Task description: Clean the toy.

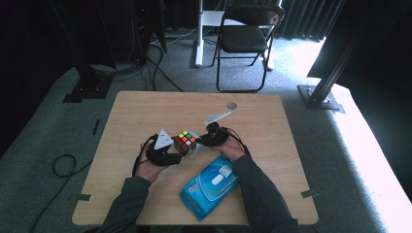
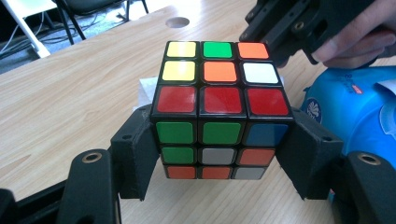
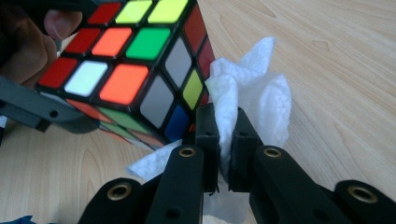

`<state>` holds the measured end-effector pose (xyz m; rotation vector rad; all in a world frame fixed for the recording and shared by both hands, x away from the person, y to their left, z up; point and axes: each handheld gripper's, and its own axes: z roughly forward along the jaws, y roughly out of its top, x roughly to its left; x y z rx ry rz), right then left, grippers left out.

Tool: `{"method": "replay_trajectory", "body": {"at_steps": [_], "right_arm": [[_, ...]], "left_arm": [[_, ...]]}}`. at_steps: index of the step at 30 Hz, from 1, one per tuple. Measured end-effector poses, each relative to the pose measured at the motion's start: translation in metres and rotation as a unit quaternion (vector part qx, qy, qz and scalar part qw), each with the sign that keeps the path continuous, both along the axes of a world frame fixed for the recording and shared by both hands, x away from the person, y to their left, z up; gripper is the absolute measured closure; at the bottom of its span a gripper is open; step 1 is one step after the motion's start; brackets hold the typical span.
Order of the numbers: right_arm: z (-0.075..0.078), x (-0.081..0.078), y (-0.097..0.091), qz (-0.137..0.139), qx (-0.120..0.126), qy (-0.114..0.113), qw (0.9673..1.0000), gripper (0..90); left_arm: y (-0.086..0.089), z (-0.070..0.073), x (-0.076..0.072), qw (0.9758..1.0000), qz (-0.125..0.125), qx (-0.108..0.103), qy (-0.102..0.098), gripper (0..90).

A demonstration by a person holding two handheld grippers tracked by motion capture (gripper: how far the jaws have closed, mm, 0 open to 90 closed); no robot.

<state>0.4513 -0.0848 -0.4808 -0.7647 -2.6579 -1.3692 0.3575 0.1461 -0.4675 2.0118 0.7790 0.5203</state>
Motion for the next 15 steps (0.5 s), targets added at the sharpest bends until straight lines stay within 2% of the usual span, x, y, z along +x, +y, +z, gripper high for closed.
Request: {"method": "replay_trajectory", "body": {"at_steps": [15], "right_arm": [[-0.001,-0.003,-0.001,-0.001,-0.003,-0.002,1.0,85.7]], "left_arm": [[0.006,0.014,0.004,0.9997,0.016,-0.017,-0.004,34.6]]}}
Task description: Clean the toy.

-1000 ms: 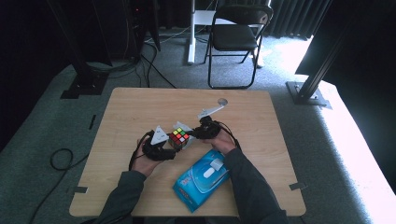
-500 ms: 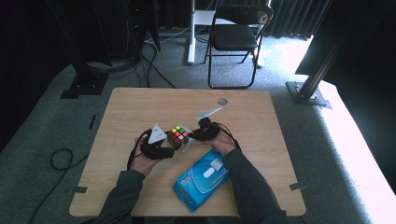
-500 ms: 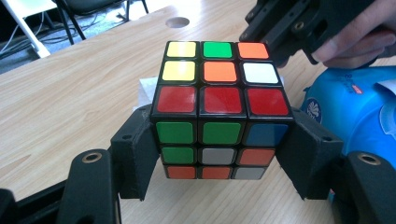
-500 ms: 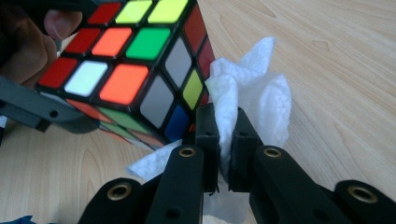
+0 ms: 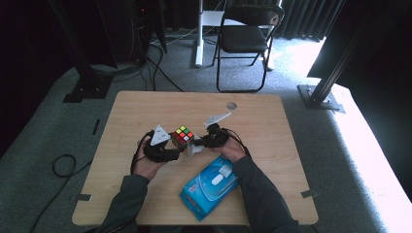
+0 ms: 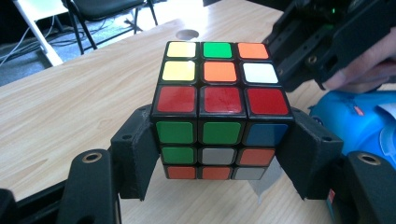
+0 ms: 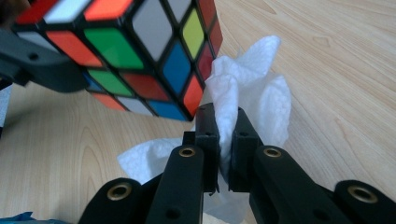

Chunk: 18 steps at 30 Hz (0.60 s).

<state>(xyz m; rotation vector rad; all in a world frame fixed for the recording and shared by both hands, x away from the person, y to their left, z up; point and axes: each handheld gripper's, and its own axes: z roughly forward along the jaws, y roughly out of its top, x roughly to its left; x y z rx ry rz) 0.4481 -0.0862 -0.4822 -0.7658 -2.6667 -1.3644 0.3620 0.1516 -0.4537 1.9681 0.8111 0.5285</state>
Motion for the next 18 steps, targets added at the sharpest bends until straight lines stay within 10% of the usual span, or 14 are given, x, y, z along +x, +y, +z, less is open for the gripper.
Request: {"method": "replay_trajectory", "body": {"at_steps": [18], "right_arm": [[0.003,-0.006,0.005,0.015,0.023,-0.022,0.9994,85.7]], "left_arm": [[-0.006,0.013,0.018,0.9997,0.016,-0.016,0.003,34.7]]}}
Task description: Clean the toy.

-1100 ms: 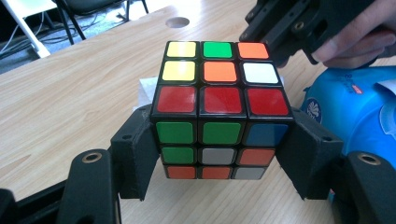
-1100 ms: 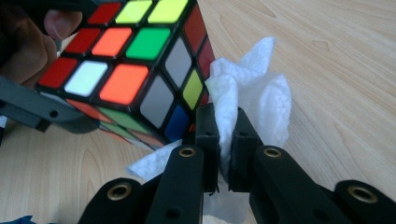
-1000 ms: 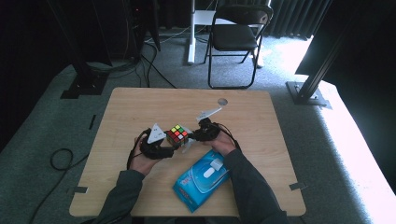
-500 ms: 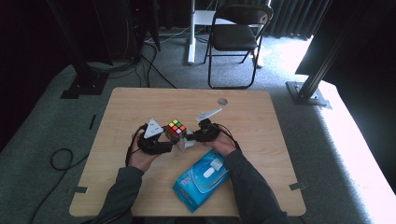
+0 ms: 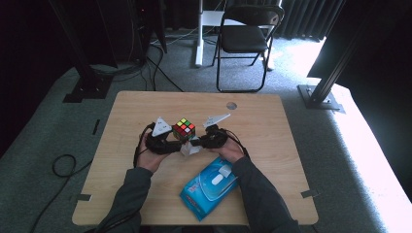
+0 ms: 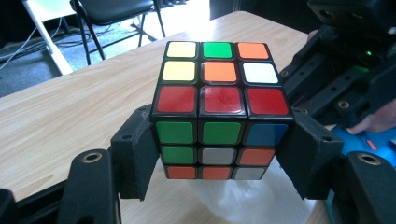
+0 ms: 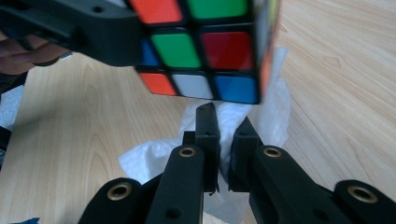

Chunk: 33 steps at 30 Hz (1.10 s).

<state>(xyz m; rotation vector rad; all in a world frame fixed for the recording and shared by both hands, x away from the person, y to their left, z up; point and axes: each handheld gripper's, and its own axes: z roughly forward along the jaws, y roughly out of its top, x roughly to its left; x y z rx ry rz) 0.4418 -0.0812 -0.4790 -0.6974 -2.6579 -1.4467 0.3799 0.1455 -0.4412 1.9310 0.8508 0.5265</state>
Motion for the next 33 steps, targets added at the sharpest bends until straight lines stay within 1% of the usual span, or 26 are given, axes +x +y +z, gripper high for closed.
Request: {"method": "replay_trajectory", "body": {"at_steps": [4,10,14,16,18,21,23,26,29,30,33], "right_arm": [[0.0007,-0.0015,0.0019,0.007,0.01,-0.001,0.9999,85.7],[0.001,-0.0052,0.0077,0.031,0.019,-0.007,0.9993,85.7],[0.0008,-0.005,0.0077,0.033,0.021,-0.01,0.9992,85.7],[0.0008,-0.0043,0.0078,0.017,0.012,-0.016,0.9997,85.8],[0.0,-0.0021,0.0076,-0.005,0.001,-0.02,0.9998,85.9],[-0.0007,0.0009,0.0055,-0.037,-0.002,-0.024,0.999,85.9],[-0.0005,0.0013,0.0046,-0.048,-0.003,-0.028,0.9985,85.9],[-0.0005,0.0016,0.0045,-0.056,-0.004,-0.032,0.9979,85.9],[-0.0001,0.0011,0.0064,-0.063,-0.011,-0.039,0.9972,85.9],[0.0002,0.0007,0.0073,-0.063,-0.011,-0.039,0.9972,85.9],[0.0001,-0.0007,0.0087,-0.049,-0.006,-0.037,0.9981,85.9]], "left_arm": [[-0.0004,0.001,0.0016,1.0,0.002,0.0,0.0,34.7],[0.0001,0.0018,0.0039,1.0,0.005,-0.002,0.004,34.7],[0.0,0.0023,0.004,1.0,0.005,-0.001,0.004,34.6],[-0.0003,0.0023,0.0036,1.0,0.003,-0.002,0.004,34.6],[-0.0008,0.0021,0.0027,1.0,0.003,0.0,0.003,34.6],[-0.0005,0.0023,0.0023,1.0,0.002,-0.001,0.003,34.6],[-0.0003,0.0025,0.0022,1.0,0.001,-0.003,0.004,34.6],[-0.0008,0.0028,0.0022,1.0,0.001,-0.003,0.004,34.6],[-0.0009,0.0026,0.0025,1.0,0.003,-0.005,0.004,34.6],[-0.0004,0.0026,0.0028,1.0,0.002,-0.007,0.004,34.6],[-0.0004,0.0027,0.0032,0.9999,0.003,-0.009,0.005,34.6]]}}
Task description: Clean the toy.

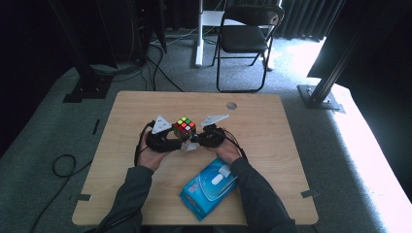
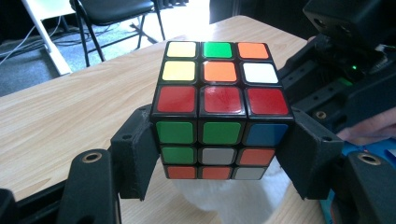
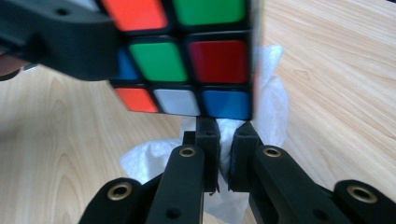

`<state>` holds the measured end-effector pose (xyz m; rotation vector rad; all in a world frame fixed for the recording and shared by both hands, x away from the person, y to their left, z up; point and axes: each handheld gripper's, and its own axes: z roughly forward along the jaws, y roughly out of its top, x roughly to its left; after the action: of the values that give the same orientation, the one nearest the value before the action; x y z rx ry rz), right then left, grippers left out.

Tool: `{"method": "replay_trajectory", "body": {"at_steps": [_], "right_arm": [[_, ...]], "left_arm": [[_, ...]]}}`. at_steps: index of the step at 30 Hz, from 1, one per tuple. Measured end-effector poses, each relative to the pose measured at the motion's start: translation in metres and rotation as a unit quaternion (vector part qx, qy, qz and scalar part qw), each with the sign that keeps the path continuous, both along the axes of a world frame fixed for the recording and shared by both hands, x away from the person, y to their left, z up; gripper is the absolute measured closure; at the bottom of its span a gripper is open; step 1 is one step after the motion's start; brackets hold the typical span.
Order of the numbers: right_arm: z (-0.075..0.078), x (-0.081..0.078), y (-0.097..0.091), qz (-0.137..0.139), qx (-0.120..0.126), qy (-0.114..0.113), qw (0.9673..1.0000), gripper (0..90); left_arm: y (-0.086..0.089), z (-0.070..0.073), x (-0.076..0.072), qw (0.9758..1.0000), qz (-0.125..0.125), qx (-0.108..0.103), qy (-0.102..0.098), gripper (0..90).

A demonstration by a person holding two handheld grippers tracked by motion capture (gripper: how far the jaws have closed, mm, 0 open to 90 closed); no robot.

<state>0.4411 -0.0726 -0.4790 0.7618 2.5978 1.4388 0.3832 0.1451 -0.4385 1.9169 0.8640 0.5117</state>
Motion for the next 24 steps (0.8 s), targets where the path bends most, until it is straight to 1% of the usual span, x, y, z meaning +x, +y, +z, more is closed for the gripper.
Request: {"method": "replay_trajectory", "body": {"at_steps": [8,16,19,22,24], "right_arm": [[0.001,-0.005,0.005,0.043,0.002,-0.004,0.9991,85.9],[0.003,-0.01,0.009,0.082,0.009,-0.008,0.9965,85.9],[0.003,-0.012,0.011,0.096,0.007,-0.01,0.9953,85.9],[0.002,-0.012,0.012,0.094,0.001,-0.012,0.9955,85.9],[0.001,-0.01,0.012,0.079,-0.006,-0.013,0.9968,85.9]], "left_arm": [[-0.001,-0.001,0.004,0.9999,0.009,-0.007,0.003,34.6],[-0.004,0.001,0.005,0.9998,0.017,-0.013,0.002,34.6],[-0.004,0.001,0.005,0.9998,0.017,-0.01,0.003,34.6],[-0.004,0.0,0.005,0.9998,0.017,-0.011,0.006,34.6],[-0.004,0.0,0.004,0.9998,0.016,-0.01,0.006,34.6]]}}
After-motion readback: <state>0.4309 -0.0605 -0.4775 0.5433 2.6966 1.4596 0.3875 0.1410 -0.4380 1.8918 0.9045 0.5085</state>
